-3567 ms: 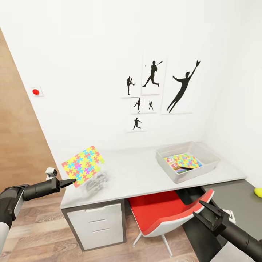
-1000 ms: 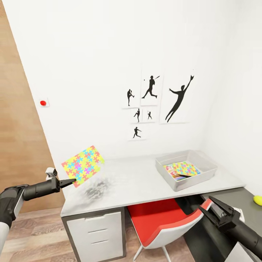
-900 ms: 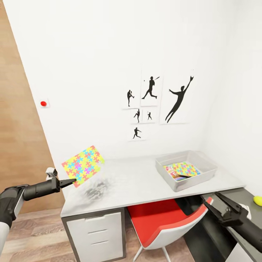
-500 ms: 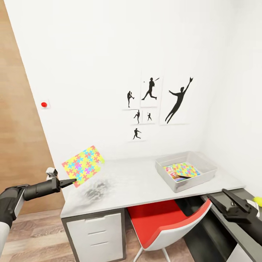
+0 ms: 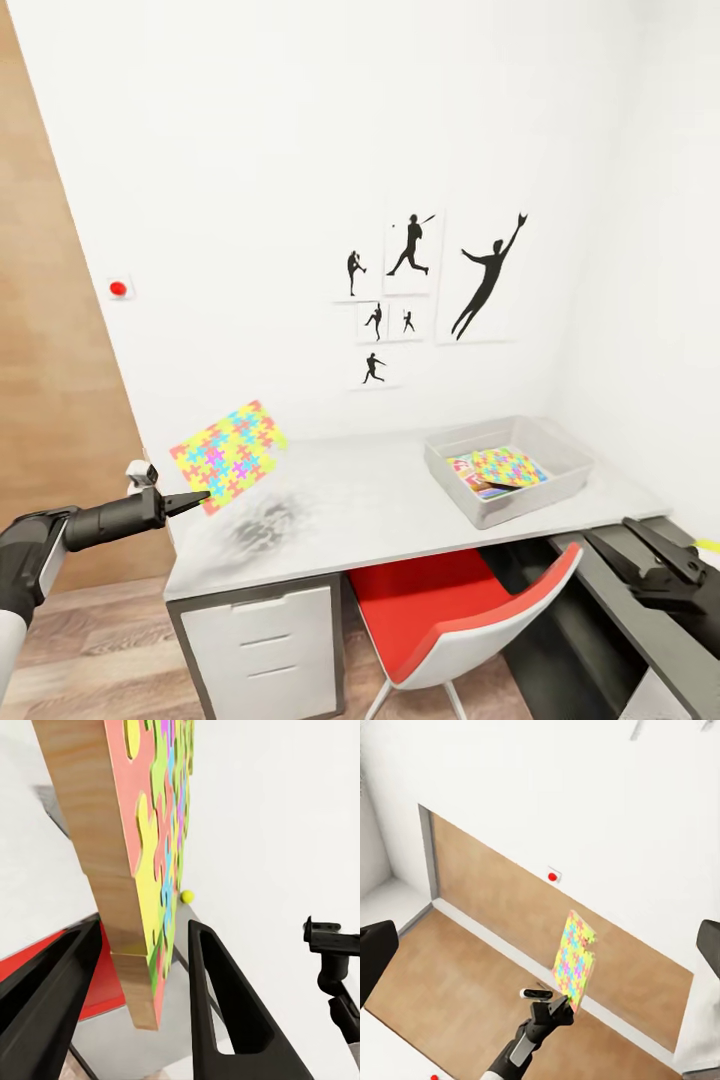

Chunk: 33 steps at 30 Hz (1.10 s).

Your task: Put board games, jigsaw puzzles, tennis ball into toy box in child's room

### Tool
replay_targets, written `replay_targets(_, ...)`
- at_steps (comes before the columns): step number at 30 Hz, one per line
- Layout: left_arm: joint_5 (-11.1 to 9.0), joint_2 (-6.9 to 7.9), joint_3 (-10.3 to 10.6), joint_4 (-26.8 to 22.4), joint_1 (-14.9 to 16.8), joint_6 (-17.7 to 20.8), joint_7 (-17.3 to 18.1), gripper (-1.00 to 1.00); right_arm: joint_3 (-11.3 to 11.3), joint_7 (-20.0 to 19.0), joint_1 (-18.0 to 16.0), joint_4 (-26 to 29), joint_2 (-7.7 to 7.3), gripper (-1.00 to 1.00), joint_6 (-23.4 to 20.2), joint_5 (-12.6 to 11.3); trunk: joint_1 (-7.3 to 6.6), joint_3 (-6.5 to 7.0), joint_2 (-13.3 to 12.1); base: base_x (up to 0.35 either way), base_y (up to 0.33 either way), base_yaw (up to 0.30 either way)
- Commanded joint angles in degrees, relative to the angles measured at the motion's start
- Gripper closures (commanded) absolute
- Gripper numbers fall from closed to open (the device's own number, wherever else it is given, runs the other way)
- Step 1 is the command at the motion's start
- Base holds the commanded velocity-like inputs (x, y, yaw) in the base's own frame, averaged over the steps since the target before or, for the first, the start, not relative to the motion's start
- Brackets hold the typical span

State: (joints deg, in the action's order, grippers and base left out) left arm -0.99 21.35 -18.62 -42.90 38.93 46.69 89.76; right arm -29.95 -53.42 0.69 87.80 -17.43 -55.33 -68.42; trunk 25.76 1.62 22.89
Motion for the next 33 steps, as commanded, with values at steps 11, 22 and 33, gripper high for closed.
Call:
replay_targets(11, 0.0, 0.05, 0.0, 0.0, 0.0, 0.6, 0.2, 1.00, -0.2, -0.3, 0.0, 0.0, 1.27, -1.00, -0.2, 0.0, 0.02, 0.73, 0.0, 0.000, 0.000, -0.199)
replay_targets(22, 0.0, 0.10, -0.1, 0.0, 0.0, 0.7, 0.2, 1.00, -0.3, -0.3, 0.0, 0.0, 1.57, -1.00, -0.2, 0.0, 0.02, 1.50, 0.0, 0.000, 0.000, -0.219)
replay_targets(33, 0.0, 0.11, 0.0, 0.0, 0.0, 0.6, 0.2, 1.00, -0.3, -0.3, 0.0, -0.4, 1.54, -1.00, -0.2, 0.0, 0.02, 2.26, 0.0, 0.072, 0.000, -0.219)
